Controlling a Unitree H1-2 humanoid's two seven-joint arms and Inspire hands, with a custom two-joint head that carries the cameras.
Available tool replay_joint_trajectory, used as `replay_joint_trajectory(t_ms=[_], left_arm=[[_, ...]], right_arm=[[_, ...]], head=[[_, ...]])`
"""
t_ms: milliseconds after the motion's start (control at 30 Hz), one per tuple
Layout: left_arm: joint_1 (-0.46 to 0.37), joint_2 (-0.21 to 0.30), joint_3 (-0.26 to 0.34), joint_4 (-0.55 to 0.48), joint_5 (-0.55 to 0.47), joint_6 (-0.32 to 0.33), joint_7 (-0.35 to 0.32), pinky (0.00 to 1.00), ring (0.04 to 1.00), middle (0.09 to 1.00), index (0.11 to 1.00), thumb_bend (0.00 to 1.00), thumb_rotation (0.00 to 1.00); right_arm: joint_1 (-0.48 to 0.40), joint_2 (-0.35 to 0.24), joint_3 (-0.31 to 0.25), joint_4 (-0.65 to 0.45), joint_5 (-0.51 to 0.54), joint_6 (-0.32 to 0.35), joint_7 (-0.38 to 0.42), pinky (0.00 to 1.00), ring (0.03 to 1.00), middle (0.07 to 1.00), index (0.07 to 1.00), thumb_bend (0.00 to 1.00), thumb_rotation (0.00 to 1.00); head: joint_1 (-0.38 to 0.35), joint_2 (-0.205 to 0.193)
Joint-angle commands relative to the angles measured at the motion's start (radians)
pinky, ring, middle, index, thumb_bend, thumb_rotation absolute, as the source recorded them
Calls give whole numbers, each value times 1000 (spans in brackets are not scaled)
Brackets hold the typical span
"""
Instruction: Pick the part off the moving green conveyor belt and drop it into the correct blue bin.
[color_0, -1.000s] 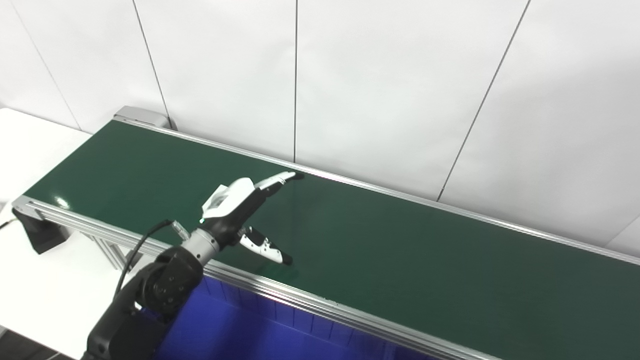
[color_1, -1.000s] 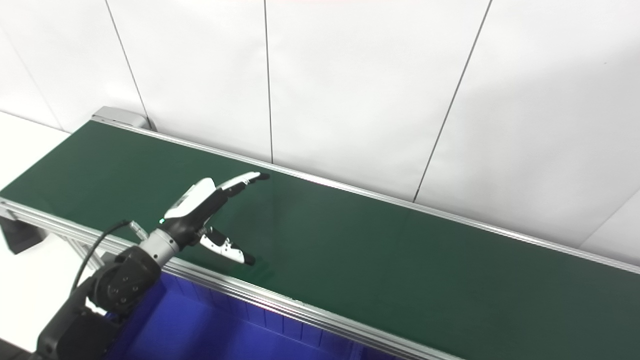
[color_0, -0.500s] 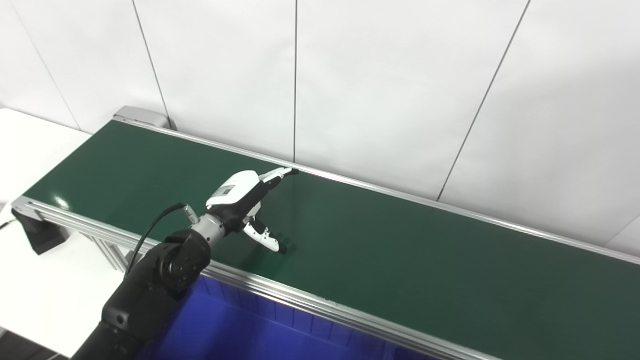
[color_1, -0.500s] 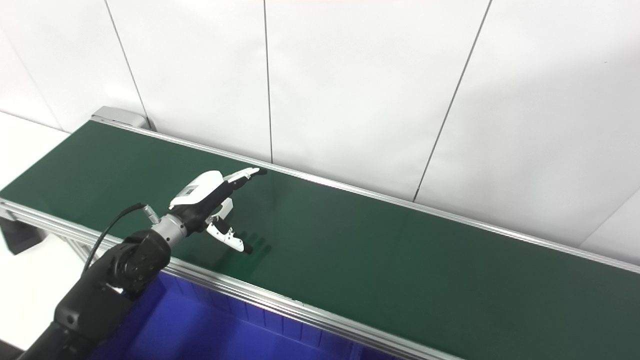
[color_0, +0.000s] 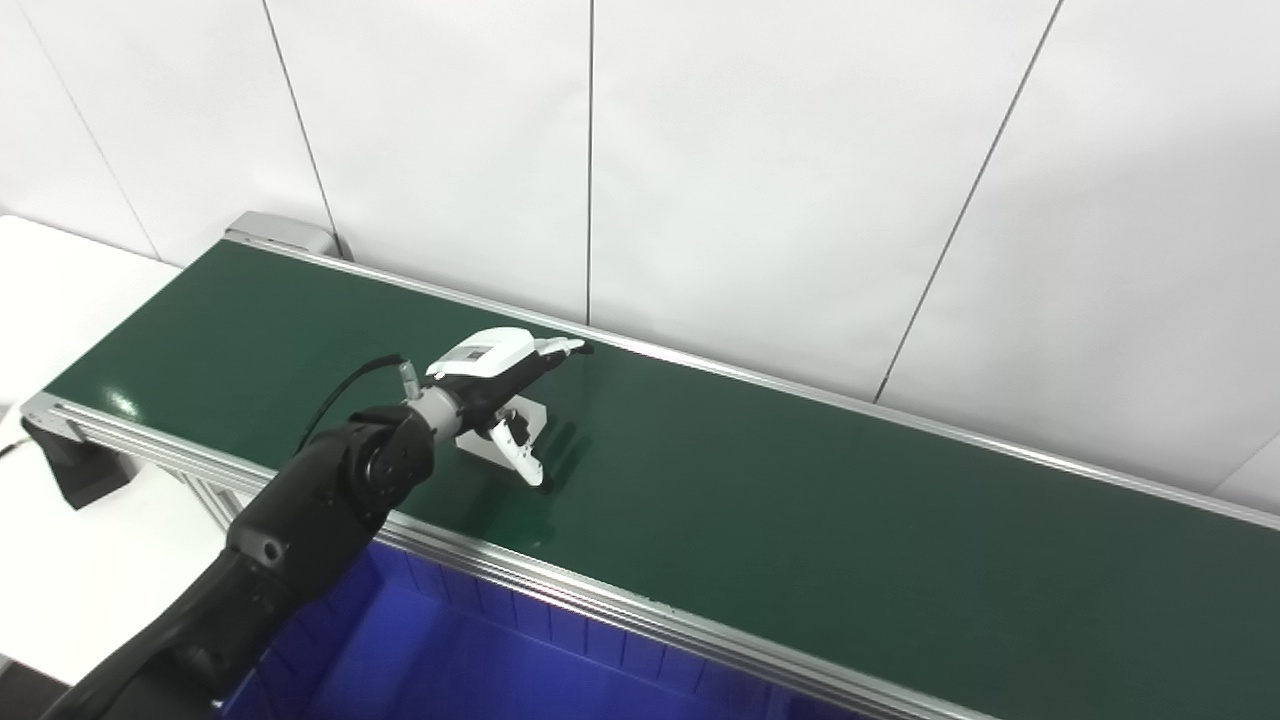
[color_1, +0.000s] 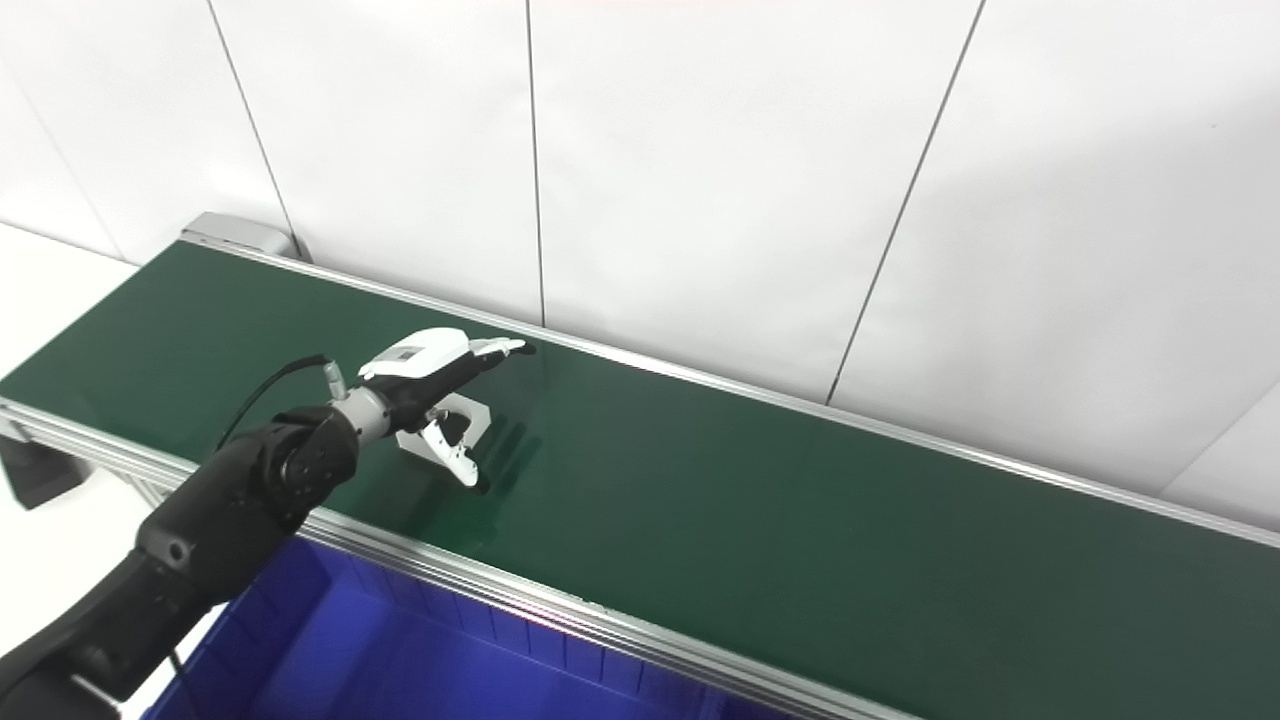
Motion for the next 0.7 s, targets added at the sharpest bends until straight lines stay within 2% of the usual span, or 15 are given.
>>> replay_joint_trajectory(t_ms=[0, 200, 333, 433, 467, 500, 600, 633, 667], left_arm=[[-56, 34, -7, -1, 13, 17, -10, 985, 977, 969, 949, 893, 0], [-65, 37, -44, 16, 45, 61, -26, 998, 991, 977, 940, 842, 0], [-70, 42, -77, 33, 89, 73, -26, 995, 967, 974, 930, 783, 0], [-75, 41, -95, 49, 118, 88, -17, 804, 790, 900, 854, 698, 0], [-73, 40, -99, 46, 129, 95, -15, 798, 785, 898, 852, 696, 0], [-71, 40, -104, 44, 137, 101, -13, 689, 732, 869, 821, 665, 0], [-63, 31, -91, 35, 129, 118, -10, 563, 685, 811, 760, 603, 0], [-61, 28, -83, 32, 120, 122, -12, 458, 536, 601, 701, 533, 0], [-60, 25, -82, 25, 129, 135, -7, 380, 481, 530, 650, 509, 0]], right_arm=[[3, -2, -4, -27, -2, -57, -12, 740, 796, 853, 908, 759, 293], [4, -1, -2, -27, 4, -58, -18, 738, 795, 851, 907, 771, 295], [7, 0, -3, -31, 7, -59, -17, 740, 798, 852, 907, 761, 286], [6, -2, -2, -29, 11, -58, -16, 747, 797, 853, 909, 765, 316], [6, -3, -1, -30, 12, -58, -16, 747, 797, 853, 909, 766, 317], [6, -3, 0, -31, 13, -59, -17, 748, 796, 852, 909, 756, 301], [8, 3, -7, -32, 15, -55, -12, 759, 800, 851, 911, 759, 311], [9, 4, -8, -32, 15, -55, -13, 749, 797, 849, 908, 763, 318], [9, 4, -8, -31, 13, -56, -14, 749, 797, 849, 909, 762, 326]], head=[[-1, 1], [4, 3], [6, 5], [7, 5], [8, 6], [8, 6], [10, 7], [10, 7], [11, 6]])
